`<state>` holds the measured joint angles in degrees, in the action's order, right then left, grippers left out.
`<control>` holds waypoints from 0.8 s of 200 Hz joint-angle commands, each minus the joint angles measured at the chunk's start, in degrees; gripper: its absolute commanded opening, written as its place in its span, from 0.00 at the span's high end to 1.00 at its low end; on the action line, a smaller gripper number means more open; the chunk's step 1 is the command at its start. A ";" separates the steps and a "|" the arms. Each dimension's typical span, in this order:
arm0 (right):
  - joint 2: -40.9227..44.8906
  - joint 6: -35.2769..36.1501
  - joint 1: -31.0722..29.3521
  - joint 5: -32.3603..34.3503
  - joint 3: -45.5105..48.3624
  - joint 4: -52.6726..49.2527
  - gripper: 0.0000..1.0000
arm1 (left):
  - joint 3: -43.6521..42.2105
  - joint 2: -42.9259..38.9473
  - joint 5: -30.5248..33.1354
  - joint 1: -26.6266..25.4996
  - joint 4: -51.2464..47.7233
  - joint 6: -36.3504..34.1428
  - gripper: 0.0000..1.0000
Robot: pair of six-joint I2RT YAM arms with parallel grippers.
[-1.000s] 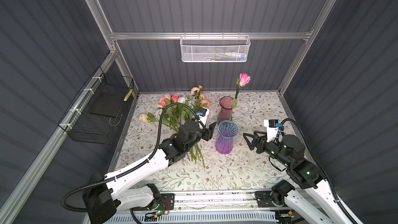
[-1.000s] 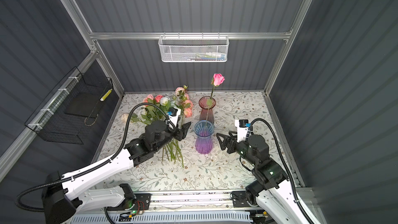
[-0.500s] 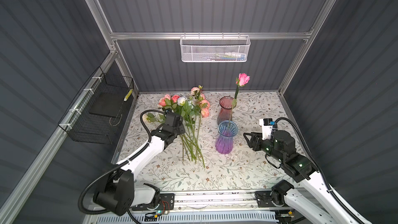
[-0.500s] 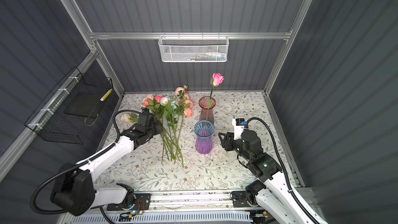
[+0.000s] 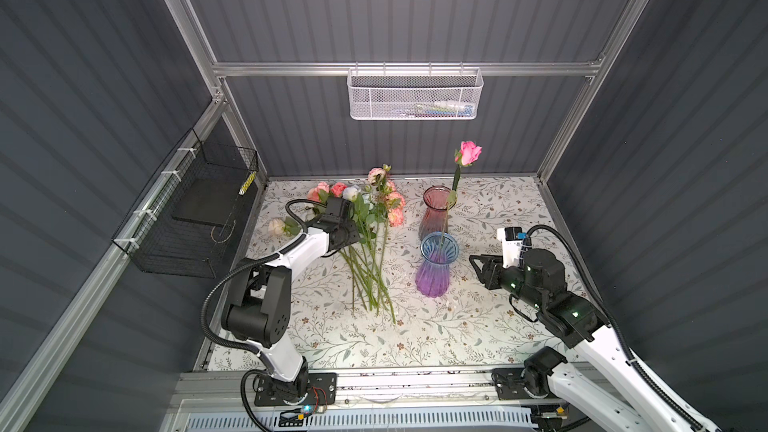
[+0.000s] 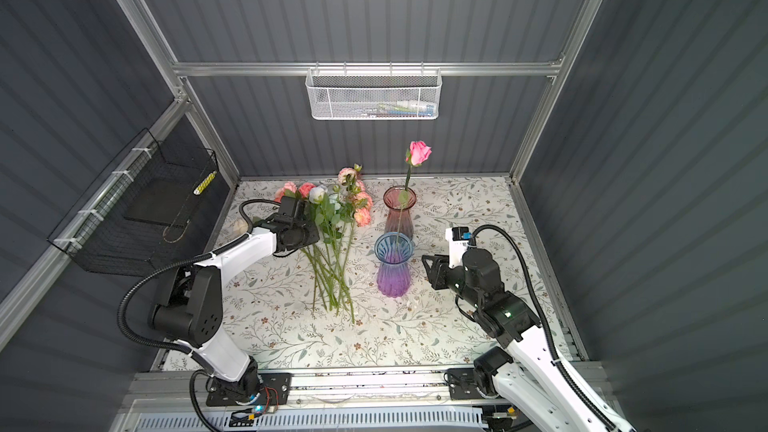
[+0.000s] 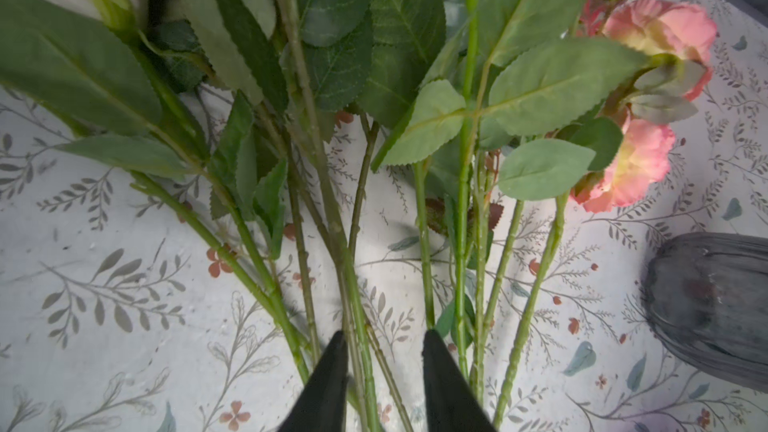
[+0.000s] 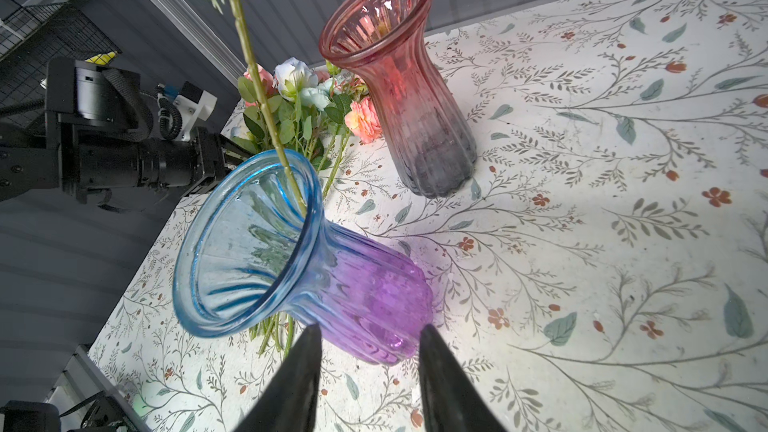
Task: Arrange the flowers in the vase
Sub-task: 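Move the left gripper back to the rose bunch and grasp more stems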
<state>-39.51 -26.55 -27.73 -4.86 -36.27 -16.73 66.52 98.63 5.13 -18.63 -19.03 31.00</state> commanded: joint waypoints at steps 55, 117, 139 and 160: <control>0.42 0.53 0.28 -0.32 1.81 1.33 0.59 | 5.04 5.56 4.90 0.69 -3.47 -2.00 0.70; 0.38 0.69 0.22 -0.23 1.81 1.09 0.60 | 7.46 9.54 6.61 1.05 -2.51 -3.82 0.72; 0.45 0.71 0.22 -0.15 1.75 0.99 0.60 | 8.27 10.19 6.32 1.23 -2.01 -4.43 0.75; 0.47 0.79 0.29 0.03 1.91 0.86 0.60 | 8.36 10.29 6.24 1.36 -1.75 -4.59 0.80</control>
<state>-39.68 -26.52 -27.73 -4.93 -35.07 -16.25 73.14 108.53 10.74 -17.76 -20.93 27.92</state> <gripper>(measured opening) 0.404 0.222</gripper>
